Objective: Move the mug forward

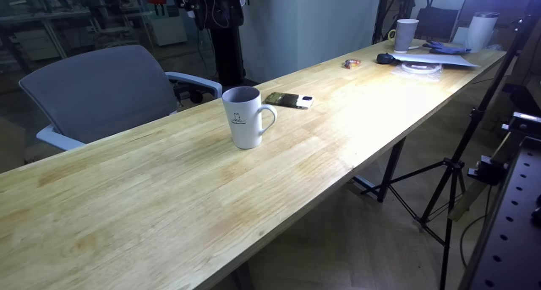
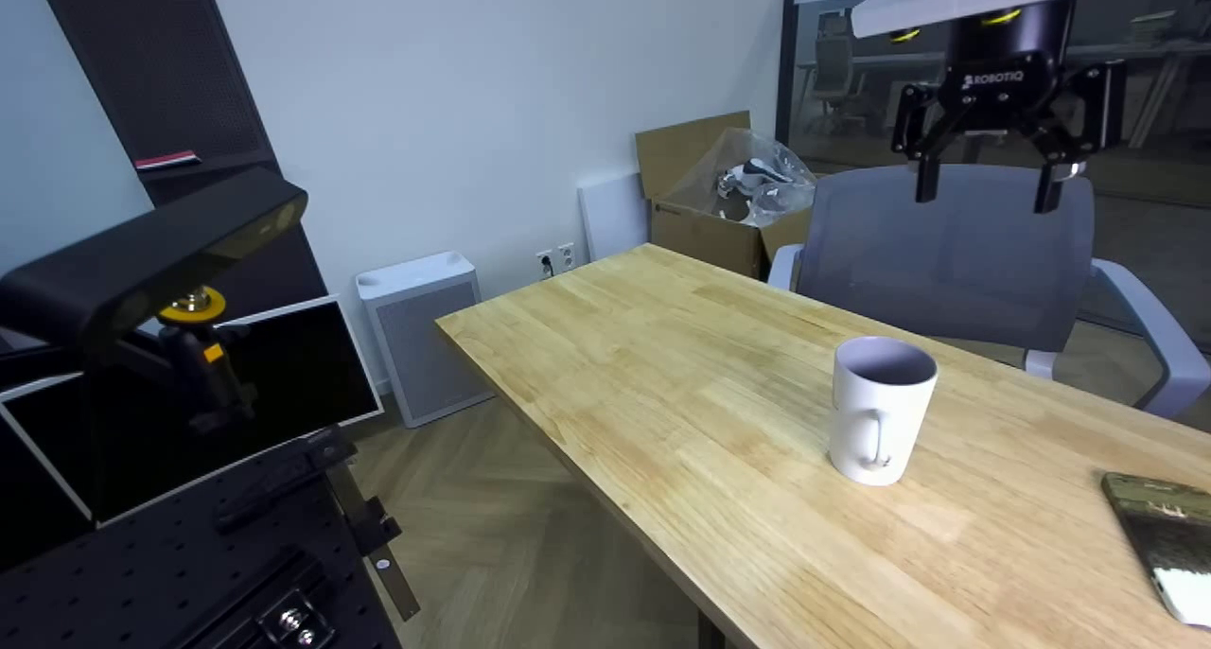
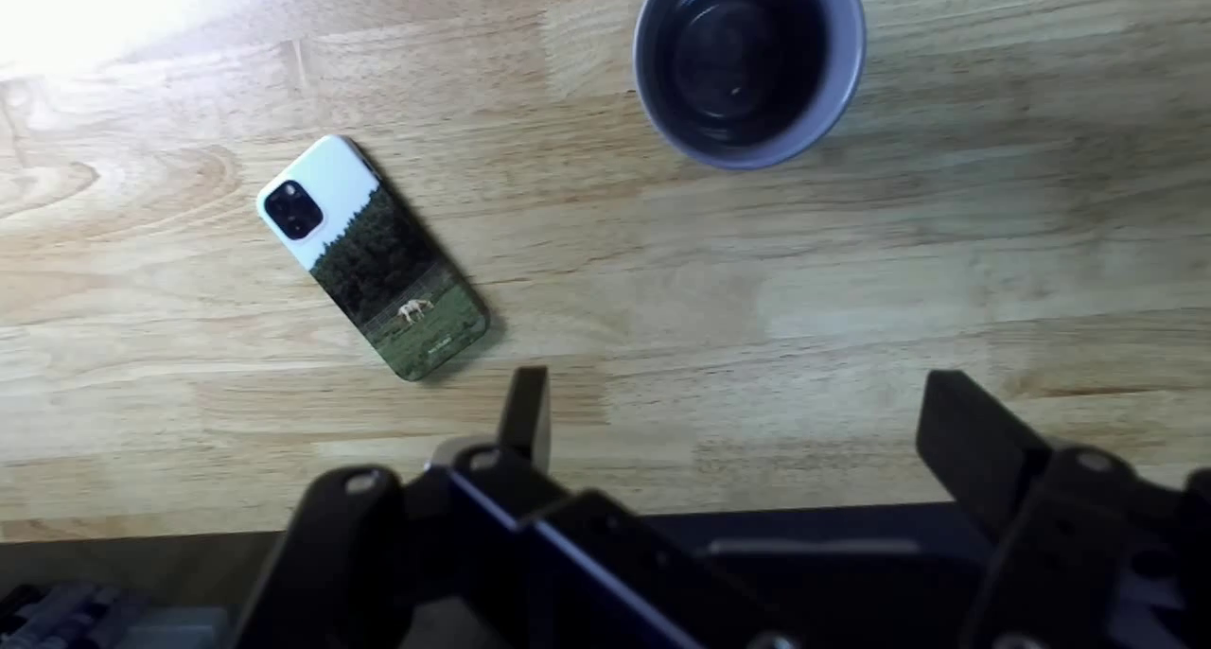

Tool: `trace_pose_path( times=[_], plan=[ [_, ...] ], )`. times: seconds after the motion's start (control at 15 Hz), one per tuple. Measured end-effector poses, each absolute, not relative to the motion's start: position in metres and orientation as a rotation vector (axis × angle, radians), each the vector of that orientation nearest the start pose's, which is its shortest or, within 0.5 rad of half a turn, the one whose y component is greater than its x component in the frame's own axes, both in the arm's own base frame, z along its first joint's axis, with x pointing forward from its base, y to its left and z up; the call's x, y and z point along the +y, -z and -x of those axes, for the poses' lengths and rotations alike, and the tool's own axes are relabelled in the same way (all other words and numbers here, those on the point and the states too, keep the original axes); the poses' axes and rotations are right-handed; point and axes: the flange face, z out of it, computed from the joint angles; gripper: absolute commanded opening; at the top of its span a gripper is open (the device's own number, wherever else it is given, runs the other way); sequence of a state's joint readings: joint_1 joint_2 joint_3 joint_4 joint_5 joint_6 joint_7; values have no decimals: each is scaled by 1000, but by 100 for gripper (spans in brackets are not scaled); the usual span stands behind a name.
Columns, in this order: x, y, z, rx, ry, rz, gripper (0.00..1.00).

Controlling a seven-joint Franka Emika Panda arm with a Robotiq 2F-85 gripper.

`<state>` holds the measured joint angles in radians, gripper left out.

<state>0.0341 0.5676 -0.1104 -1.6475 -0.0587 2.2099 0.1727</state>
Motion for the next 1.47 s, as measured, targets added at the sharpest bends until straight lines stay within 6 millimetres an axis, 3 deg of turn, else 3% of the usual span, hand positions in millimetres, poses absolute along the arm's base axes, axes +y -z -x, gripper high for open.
trace_pose_path(
  times=[0.4,0.67,1.47],
  plan=[
    [-2,-301,-640,46,2,3160,100],
    [12,-300,-609,-51,-52,3116,100],
    [3,-288,-566,201,18,3190,100]
  ],
)
